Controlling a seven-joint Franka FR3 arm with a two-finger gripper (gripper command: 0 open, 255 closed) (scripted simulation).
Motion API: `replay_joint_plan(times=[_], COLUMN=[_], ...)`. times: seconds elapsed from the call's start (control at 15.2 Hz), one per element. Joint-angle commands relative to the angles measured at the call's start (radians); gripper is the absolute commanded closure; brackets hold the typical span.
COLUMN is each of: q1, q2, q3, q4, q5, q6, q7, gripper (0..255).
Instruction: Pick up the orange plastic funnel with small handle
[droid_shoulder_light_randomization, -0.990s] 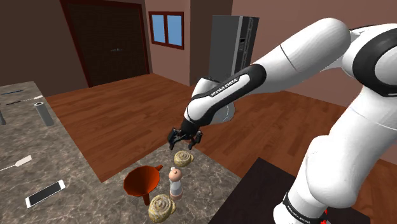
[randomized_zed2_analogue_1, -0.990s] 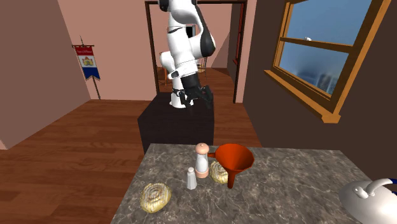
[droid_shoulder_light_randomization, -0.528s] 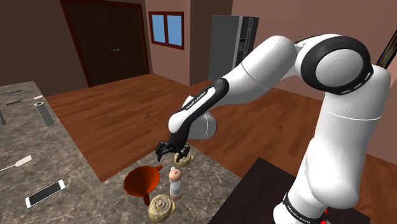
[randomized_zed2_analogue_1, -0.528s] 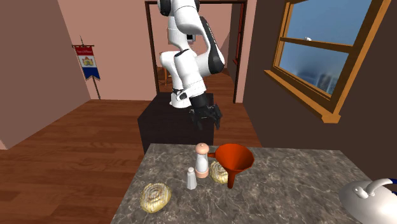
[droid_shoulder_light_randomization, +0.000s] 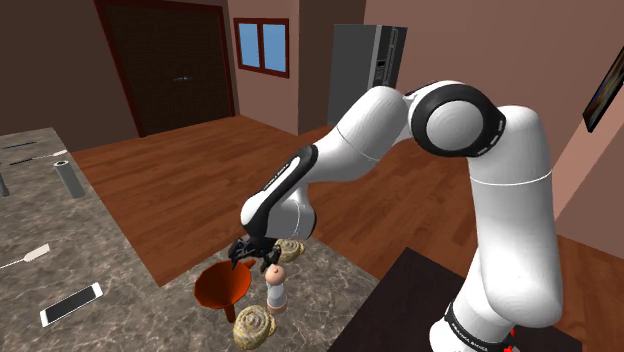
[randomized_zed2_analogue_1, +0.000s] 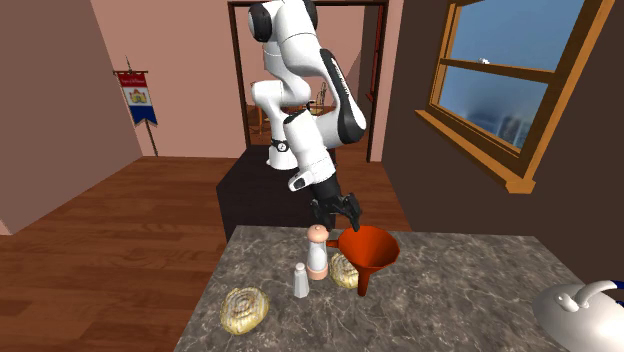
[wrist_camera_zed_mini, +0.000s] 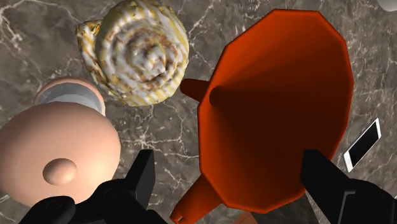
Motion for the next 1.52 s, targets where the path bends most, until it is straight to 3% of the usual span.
replay_joint_plan(times=[0.0,0.4,0.46,1.06,1.45], q1=[-0.007,-0.027,-0.028,-0.027,0.006], q2=[0.032,0.083,0.083,0.083,-0.002], q3=[0.012,0.038,0.039,0.038,-0.006], q4=[0.017,0.035,0.035,0.035,0.006], q5=[0.016,0.05,0.051,0.05,-0.007], q6=[0.017,0.05,0.05,0.05,-0.006], q7=[-0.021,-0.069,-0.071,-0.069,0.012], gripper=[0,0,255,255,255])
